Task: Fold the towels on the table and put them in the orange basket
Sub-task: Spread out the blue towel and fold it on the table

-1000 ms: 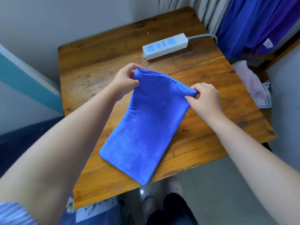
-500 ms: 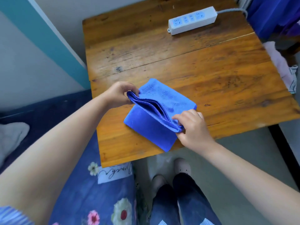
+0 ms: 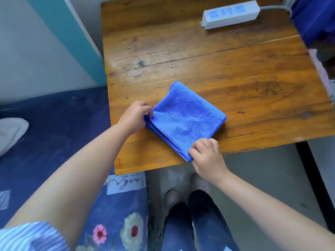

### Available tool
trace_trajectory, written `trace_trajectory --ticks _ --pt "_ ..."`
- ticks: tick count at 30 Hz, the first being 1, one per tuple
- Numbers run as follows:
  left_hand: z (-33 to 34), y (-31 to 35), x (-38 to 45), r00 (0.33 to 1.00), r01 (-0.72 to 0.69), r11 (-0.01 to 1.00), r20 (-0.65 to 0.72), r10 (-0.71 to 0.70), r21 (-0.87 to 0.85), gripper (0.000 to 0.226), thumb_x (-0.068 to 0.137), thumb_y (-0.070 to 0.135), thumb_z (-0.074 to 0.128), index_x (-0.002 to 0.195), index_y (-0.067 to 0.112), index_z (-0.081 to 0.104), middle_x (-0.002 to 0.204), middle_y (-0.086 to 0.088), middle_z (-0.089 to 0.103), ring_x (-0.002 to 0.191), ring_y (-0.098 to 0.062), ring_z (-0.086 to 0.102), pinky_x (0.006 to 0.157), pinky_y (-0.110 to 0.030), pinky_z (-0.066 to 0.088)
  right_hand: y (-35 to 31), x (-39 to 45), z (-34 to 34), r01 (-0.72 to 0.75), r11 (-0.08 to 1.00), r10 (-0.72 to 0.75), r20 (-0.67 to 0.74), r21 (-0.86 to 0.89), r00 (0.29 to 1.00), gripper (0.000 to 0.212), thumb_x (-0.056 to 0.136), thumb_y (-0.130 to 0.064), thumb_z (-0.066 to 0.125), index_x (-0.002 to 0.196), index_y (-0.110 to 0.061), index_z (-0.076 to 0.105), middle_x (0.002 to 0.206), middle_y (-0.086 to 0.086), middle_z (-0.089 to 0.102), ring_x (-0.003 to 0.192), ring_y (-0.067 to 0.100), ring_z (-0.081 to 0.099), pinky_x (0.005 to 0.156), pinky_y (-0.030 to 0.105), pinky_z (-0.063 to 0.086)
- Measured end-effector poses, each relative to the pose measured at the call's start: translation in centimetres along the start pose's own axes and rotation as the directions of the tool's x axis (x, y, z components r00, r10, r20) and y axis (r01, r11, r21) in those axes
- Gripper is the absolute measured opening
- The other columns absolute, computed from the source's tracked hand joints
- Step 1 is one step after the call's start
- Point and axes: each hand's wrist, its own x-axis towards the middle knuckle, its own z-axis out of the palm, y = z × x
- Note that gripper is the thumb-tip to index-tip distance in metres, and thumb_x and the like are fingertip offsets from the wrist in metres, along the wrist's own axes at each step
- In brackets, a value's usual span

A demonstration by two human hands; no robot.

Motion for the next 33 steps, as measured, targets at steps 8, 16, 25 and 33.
trace_trajectory --ticks 8,16,25,33 --pt "1.6 2.4 -3.3 0.954 0.094 0.989 -0.272 -0.123 -0.116 0.035 0.069 -0.019 0.049 0.100 -0.009 0.063 0.116 -0.023 0.059 0.112 -0.040 0.050 0.091 -0.041 0.043 2.7 1.1 -2.3 0.030 0.987 -0.047 0.105 0.159 0.993 0.035 0.064 -0.005 0.035 0.072 -0.002 0.069 0.075 0.011 0.068 0.075 0.027 0.064 0.078 0.034 0.039" --pt "6.3 9.3 -2.5 0.917 0.261 0.946 -0.258 -0.305 -0.190 0.053 0.092 0.019 0.046 0.137 -0.005 0.034 0.146 -0.024 0.030 0.138 -0.039 0.024 0.114 -0.045 0.020 6.5 12.1 -0.7 -0.002 0.995 -0.029 0.296 0.104 0.955 0.043 0.084 0.005 0.043 0.126 0.002 0.051 0.140 0.021 0.041 0.133 0.042 0.031 0.111 0.049 0.019" --pt "9.4 8.9 -2.5 0.887 0.381 0.918 -0.237 -0.397 -0.111 0.066 0.093 0.034 0.044 0.144 0.001 0.016 0.153 -0.017 0.010 0.142 -0.036 0.007 0.116 -0.045 0.002 9.2 15.5 4.2 0.228 0.974 -0.190 0.571 0.005 0.799 0.051 0.098 -0.036 0.028 0.145 -0.027 0.011 0.156 -0.006 0.004 0.144 0.022 -0.002 0.115 0.040 -0.001" --pt "9.5 8.5 -2.4 0.896 0.415 0.908 -0.146 -0.418 -0.051 0.069 0.096 0.041 0.030 0.146 0.007 0.000 0.156 -0.011 -0.008 0.144 -0.024 -0.009 0.113 -0.034 -0.013 14.2 15.1 2.1 -0.170 0.985 0.165 0.468 -0.032 0.868 0.050 0.098 -0.025 0.033 0.144 -0.012 0.022 0.156 0.006 0.009 0.144 0.024 0.002 0.115 0.044 0.003"
